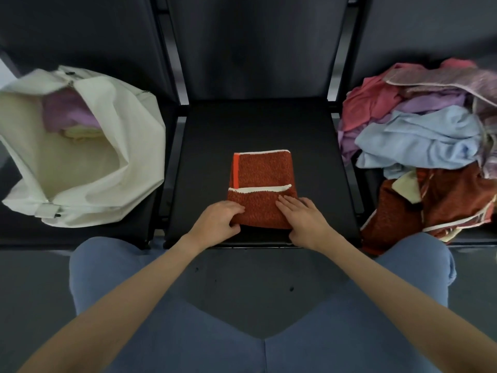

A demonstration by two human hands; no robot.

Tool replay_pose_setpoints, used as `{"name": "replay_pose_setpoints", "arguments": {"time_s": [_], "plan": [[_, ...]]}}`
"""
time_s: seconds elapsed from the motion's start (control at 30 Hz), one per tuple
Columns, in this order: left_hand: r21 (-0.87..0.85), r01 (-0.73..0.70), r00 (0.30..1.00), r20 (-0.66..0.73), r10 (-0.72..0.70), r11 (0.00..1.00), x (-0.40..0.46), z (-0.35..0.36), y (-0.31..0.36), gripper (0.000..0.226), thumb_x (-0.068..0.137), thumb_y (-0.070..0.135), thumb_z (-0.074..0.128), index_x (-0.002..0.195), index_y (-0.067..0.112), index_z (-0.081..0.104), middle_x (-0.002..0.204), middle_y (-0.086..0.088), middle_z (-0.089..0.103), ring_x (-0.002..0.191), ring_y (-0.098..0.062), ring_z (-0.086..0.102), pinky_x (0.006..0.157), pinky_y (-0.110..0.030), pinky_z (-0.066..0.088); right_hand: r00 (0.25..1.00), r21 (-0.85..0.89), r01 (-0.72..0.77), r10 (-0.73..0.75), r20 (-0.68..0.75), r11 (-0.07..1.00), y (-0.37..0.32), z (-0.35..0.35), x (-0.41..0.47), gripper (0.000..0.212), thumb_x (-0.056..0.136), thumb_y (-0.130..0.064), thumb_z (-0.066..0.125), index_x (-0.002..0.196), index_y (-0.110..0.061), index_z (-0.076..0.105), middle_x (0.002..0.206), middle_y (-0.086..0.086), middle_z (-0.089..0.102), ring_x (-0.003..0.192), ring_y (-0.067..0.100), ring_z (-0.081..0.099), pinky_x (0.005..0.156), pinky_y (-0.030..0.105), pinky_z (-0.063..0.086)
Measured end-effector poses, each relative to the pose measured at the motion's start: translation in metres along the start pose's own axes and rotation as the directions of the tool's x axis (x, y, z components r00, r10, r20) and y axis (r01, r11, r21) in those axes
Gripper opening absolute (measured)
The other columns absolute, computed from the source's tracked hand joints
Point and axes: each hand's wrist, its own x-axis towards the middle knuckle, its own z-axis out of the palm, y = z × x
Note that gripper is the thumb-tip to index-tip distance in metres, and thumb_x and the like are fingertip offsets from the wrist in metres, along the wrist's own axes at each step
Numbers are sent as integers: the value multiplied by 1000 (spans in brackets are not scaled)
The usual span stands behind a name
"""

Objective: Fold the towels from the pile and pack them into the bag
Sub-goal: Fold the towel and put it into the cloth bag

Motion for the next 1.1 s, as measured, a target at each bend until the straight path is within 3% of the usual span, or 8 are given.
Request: {"name": "replay_pose_setpoints", "arguments": {"time_s": [0.13,0.23,0.33,0.5,0.6,0.77,0.97,1.1], "plan": [[-195,42,998,-36,-50,980,-17,-11,12,26,76,15,68,102,16,72,93,8,70,83,-4,63,80,-23,51,996,212,13,5,-85,977,4,-8,-19,60,72,-18,60,132,-11,52,124,5,62,120,19,52,112,25,23],[-433,149,976,-82,-204,889,-27,-17,18,22,73,9,69,88,25,68,77,10,66,70,-6,62,68,-17,48,990,561,-44,111,-86,827,6,-25,-32,30,67,-26,57,95,-16,63,76,-1,65,75,16,61,82,30,47],[-587,214,928,-127,-349,781,-20,-22,17,26,73,8,70,85,30,63,78,11,64,71,2,58,68,-9,43,968,866,-60,240,-71,497,11,-32,-27,12,71,-22,56,83,-21,57,72,-8,58,65,0,53,64,20,43],[-739,263,865,-104,-490,621,16,-27,9,19,88,9,66,102,20,59,97,5,64,91,-5,61,78,-14,50,924,989,-84,381,33,118,18,-24,-5,18,90,-14,62,108,-10,59,101,0,65,94,8,62,75,19,48],[-803,302,831,-44,-555,514,35,-24,4,23,92,21,63,114,18,57,112,1,61,107,-11,58,93,-27,50,911,977,-142,407,66,160,19,-15,5,40,83,-15,71,119,-10,54,111,1,63,102,11,61,86,22,49],[-834,410,762,89,-641,371,50,-20,-2,64,90,35,64,144,13,36,136,-6,49,123,-15,48,94,-24,40,848,941,-204,529,33,270,16,-3,25,35,82,-13,73,113,-10,55,106,1,63,101,17,61,89,30,50],[-690,554,748,167,-642,466,43,-3,-14,80,84,23,74,147,9,28,134,-11,49,111,-15,50,90,-27,44,752,889,-368,650,111,274,13,8,41,47,82,-26,73,119,-5,54,112,7,59,104,20,58,94,35,49],[-529,719,632,230,-740,451,47,9,-16,74,70,53,76,124,7,52,130,-12,53,113,-23,55,95,-34,49,701,825,-494,688,190,274,11,7,52,56,80,-32,73,120,1,50,122,20,49,117,32,49,100,43,44]]}}
